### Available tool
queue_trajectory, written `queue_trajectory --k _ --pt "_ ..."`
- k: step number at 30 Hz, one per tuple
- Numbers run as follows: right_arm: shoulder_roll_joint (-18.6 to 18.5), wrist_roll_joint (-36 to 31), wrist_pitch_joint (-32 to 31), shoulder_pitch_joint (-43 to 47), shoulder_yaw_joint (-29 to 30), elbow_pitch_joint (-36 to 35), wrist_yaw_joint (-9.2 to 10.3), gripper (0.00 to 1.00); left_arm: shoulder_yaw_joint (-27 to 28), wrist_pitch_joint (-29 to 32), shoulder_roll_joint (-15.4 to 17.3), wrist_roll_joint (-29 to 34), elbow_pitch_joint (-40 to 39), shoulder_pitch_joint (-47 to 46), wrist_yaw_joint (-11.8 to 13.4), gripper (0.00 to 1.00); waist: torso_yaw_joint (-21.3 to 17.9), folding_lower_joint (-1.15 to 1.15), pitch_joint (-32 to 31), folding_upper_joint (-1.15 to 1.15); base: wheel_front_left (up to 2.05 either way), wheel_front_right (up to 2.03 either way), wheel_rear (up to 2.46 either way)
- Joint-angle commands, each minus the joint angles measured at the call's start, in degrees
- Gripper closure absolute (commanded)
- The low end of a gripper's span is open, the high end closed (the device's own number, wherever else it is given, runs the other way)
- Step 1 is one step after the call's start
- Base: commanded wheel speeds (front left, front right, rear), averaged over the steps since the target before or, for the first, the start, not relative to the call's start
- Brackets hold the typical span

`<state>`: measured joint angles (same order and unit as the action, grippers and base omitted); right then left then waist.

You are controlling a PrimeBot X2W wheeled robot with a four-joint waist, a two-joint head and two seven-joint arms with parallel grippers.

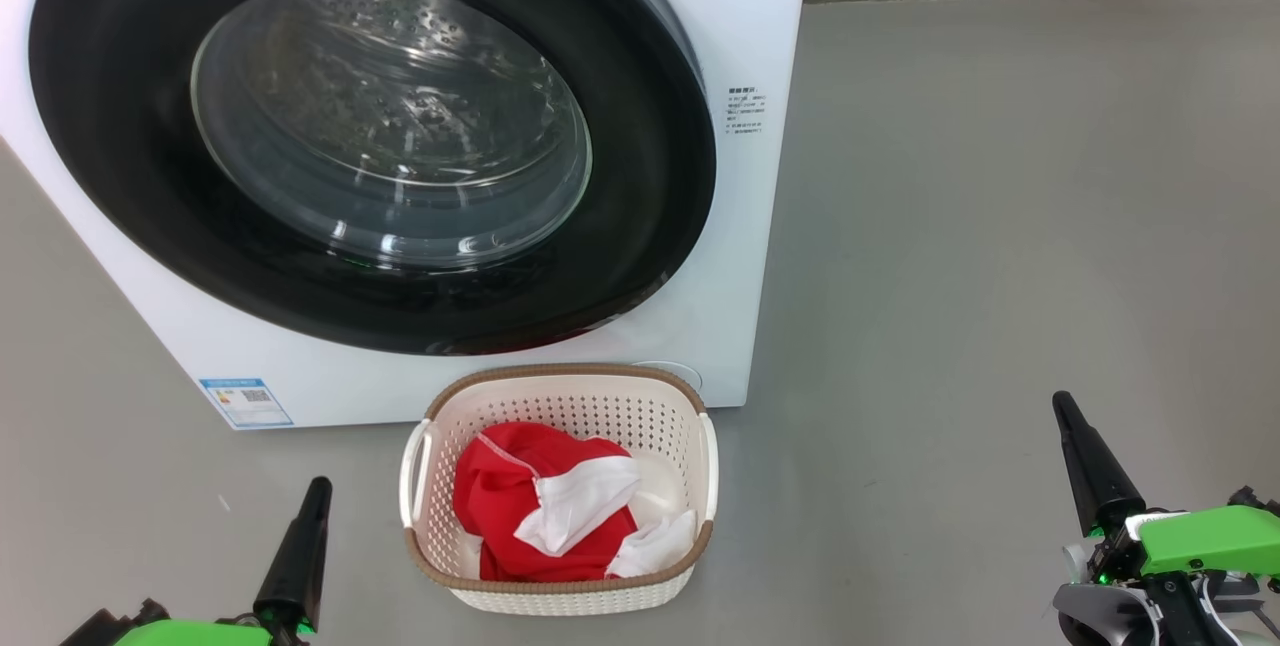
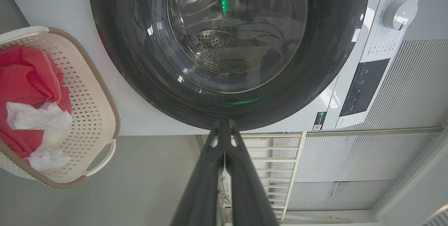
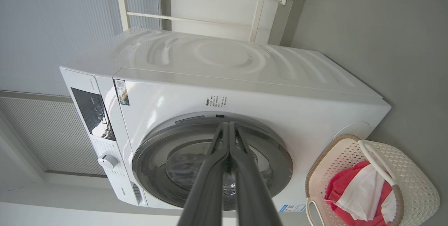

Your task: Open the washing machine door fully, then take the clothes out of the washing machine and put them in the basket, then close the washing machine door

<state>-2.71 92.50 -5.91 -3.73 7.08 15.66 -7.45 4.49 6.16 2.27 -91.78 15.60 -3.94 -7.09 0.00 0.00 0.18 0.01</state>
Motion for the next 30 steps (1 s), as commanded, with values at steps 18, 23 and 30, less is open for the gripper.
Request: queue_trajectory --k 18,23,30 --pt "-0.38 -0.13 -0.38 -2.43 -0.81 -1.65 -0.03 1.0 2.07 0.36 0.63 -0.36 -1.56 -2.25 -0.4 1.0 0.0 0.0 0.0 -0.01 0.0 0.0 0.0" --pt "-0.37 -0.15 -0.4 -2.43 -0.79 -1.65 -0.03 1.0 2.07 0.36 0.63 -0.35 -1.56 -2.25 -0.4 1.0 0.0 0.0 0.0 -0.01 0.0 0.0 0.0" --pt "-0.35 -0.17 -0.42 -2.44 -0.76 -1.65 -0.03 1.0 2.08 0.36 0.62 -0.35 -1.56 -2.25 -0.4 1.0 0.0 0.0 0.0 -0.01 0.0 0.0 0.0"
